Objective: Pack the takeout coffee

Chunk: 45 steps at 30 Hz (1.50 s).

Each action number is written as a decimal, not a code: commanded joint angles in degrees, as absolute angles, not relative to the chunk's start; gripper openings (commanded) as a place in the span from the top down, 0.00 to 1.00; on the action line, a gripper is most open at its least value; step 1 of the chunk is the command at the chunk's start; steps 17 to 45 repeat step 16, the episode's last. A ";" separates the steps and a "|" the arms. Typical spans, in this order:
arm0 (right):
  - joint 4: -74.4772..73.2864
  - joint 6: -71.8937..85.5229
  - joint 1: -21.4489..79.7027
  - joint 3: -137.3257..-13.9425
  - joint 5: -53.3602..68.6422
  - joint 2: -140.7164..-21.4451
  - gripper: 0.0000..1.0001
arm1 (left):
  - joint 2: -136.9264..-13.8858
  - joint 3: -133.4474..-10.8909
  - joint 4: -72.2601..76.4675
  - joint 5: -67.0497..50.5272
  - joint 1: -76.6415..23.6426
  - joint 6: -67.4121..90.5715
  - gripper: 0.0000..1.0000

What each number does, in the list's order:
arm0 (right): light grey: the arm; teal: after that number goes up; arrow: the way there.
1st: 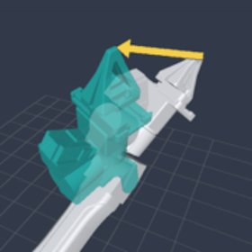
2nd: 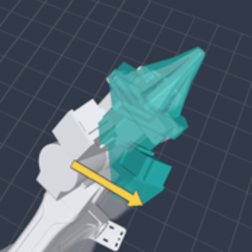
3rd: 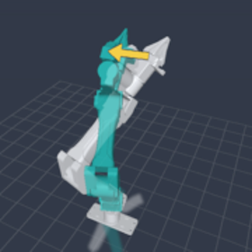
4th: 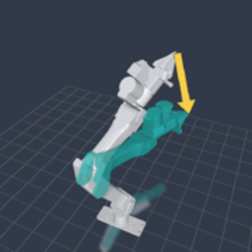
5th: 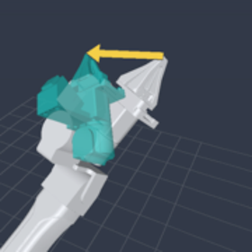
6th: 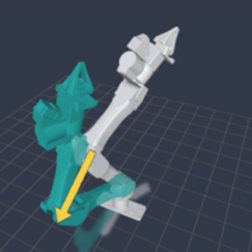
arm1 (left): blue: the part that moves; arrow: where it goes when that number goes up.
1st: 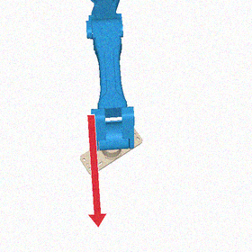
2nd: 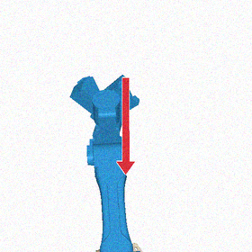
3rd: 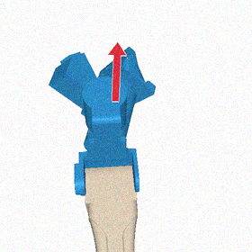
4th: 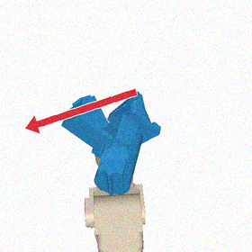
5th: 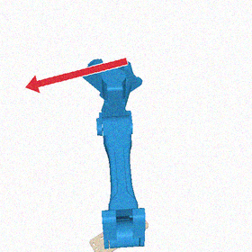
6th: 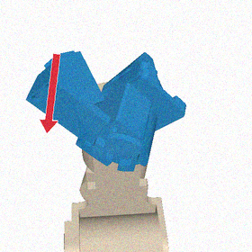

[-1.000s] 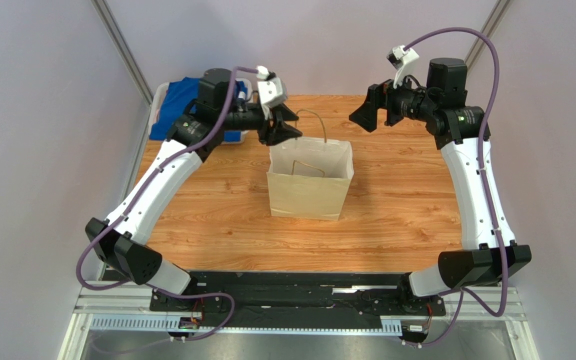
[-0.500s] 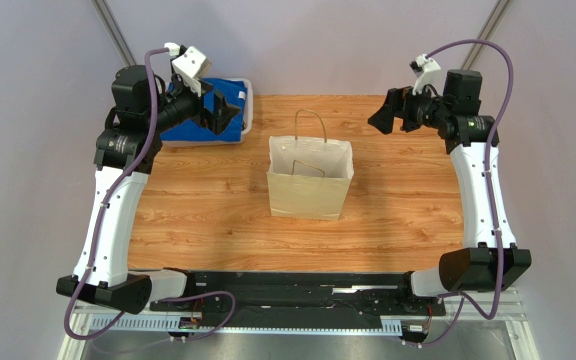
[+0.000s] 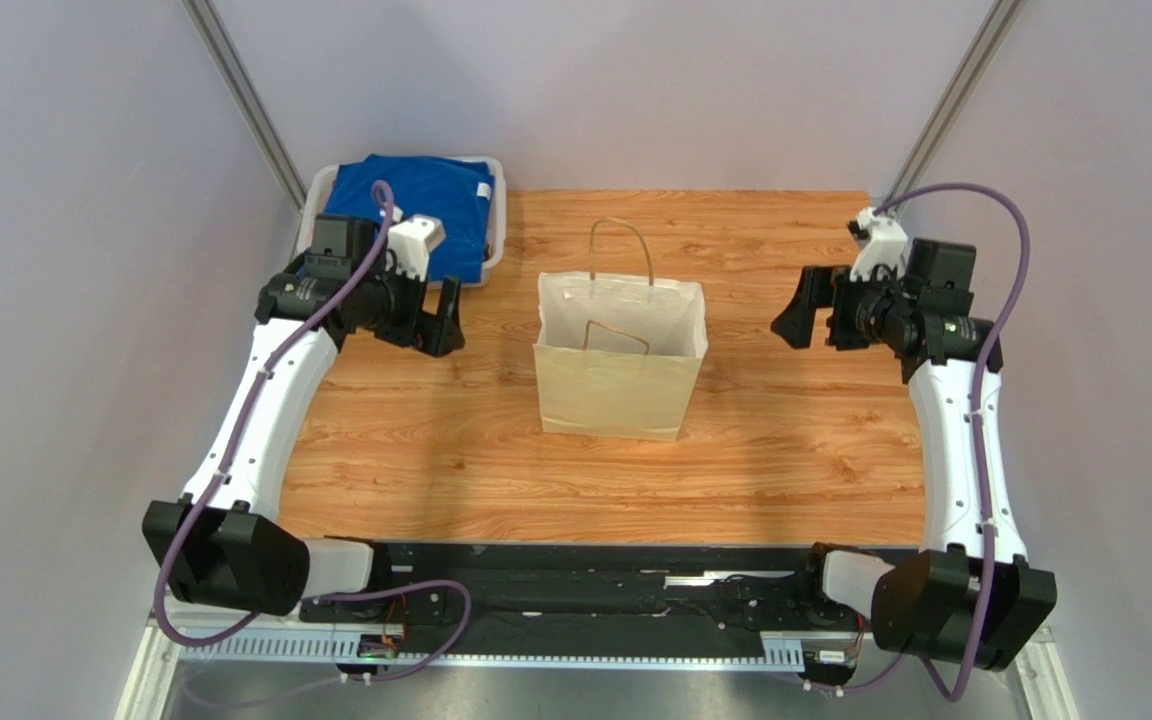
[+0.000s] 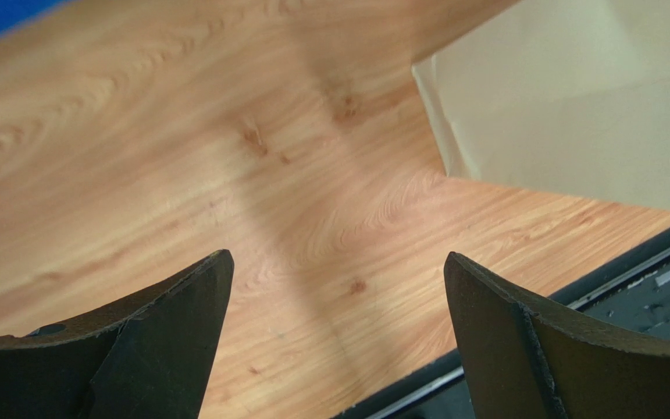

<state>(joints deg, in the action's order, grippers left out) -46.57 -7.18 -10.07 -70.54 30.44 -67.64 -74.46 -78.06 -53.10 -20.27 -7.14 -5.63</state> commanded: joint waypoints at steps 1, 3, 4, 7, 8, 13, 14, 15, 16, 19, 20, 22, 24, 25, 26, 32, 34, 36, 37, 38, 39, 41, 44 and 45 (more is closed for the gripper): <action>-46.06 -10.54 -10.37 -64.44 27.25 -63.64 0.00 | -71.55 -70.87 -52.56 -18.37 -7.03 -5.45 0.01; -45.79 -11.33 -10.37 -60.74 26.28 -61.44 0.00 | -70.58 -68.13 -51.51 -16.79 -7.03 -5.80 0.01; -45.79 -11.42 -10.46 -59.78 25.50 -60.83 0.00 | -70.14 -65.85 -51.24 -16.53 -7.03 -6.32 0.01; -45.79 -11.86 -10.46 -56.70 24.70 -58.28 0.00 | -68.47 -61.72 -49.40 -16.00 -7.12 -6.94 0.01; -45.79 -11.87 -10.46 -56.25 24.52 -57.75 0.00 | -67.77 -60.92 -48.61 -15.91 -7.12 -6.77 0.01; -45.35 -11.51 -10.55 -55.46 24.00 -56.95 0.00 | -66.71 -58.36 -46.68 -14.33 -7.12 -4.75 0.01; -45.35 -11.51 -10.55 -55.63 23.99 -57.13 0.00 | -66.62 -58.45 -45.97 -13.89 -7.12 -4.66 0.01; -45.18 -11.51 -10.63 -56.42 23.91 -57.48 0.00 | -66.80 -59.58 -45.88 -13.63 -7.12 -3.96 0.01; -45.00 -11.60 -10.63 -57.03 23.91 -58.35 0.00 | -67.14 -60.46 -46.05 -13.45 -7.12 -3.61 0.01; -45.00 -11.60 -10.63 -57.03 23.91 -58.35 0.00 | -67.14 -60.46 -46.05 -13.45 -7.12 -3.61 0.01; -45.00 -11.60 -10.63 -57.03 23.91 -58.35 0.00 | -67.14 -60.46 -46.05 -13.45 -7.12 -3.61 0.01; -45.00 -11.60 -10.63 -57.03 23.91 -58.35 0.00 | -67.14 -60.46 -46.05 -13.45 -7.12 -3.61 0.01; -45.00 -11.60 -10.63 -57.03 23.91 -58.35 0.00 | -67.14 -60.46 -46.05 -13.45 -7.12 -3.61 0.01; -45.00 -11.60 -10.63 -57.03 23.91 -58.35 0.00 | -67.14 -60.46 -46.05 -13.45 -7.12 -3.61 0.01; -45.00 -11.60 -10.63 -57.03 23.91 -58.35 0.00 | -67.14 -60.46 -46.05 -13.45 -7.12 -3.61 0.01; -45.00 -11.60 -10.63 -57.03 23.91 -58.35 0.00 | -67.14 -60.46 -46.05 -13.45 -7.12 -3.61 0.01; -45.00 -11.60 -10.63 -57.03 23.91 -58.35 0.00 | -67.14 -60.46 -46.05 -13.45 -7.12 -3.61 0.01; -45.00 -11.60 -10.63 -57.03 23.91 -58.35 0.00 | -67.14 -60.46 -46.05 -13.45 -7.12 -3.61 0.01; -45.00 -11.60 -10.63 -57.03 23.91 -58.35 0.00 | -67.14 -60.46 -46.05 -13.45 -7.12 -3.61 0.01; -45.00 -11.60 -10.63 -57.03 23.91 -58.35 0.00 | -67.14 -60.46 -46.05 -13.45 -7.12 -3.61 0.01; -45.00 -11.60 -10.63 -57.03 23.91 -58.35 0.00 | -67.14 -60.46 -46.05 -13.45 -7.12 -3.61 0.01; -45.00 -11.60 -10.63 -57.03 23.91 -58.35 0.00 | -67.14 -60.46 -46.05 -13.45 -7.12 -3.61 0.01; -45.00 -11.60 -10.63 -57.03 23.91 -58.35 0.00 | -67.14 -60.46 -46.05 -13.45 -7.12 -3.61 0.01; -45.00 -11.60 -10.63 -57.03 23.91 -58.35 0.00 | -67.14 -60.46 -46.05 -13.45 -7.12 -3.61 0.01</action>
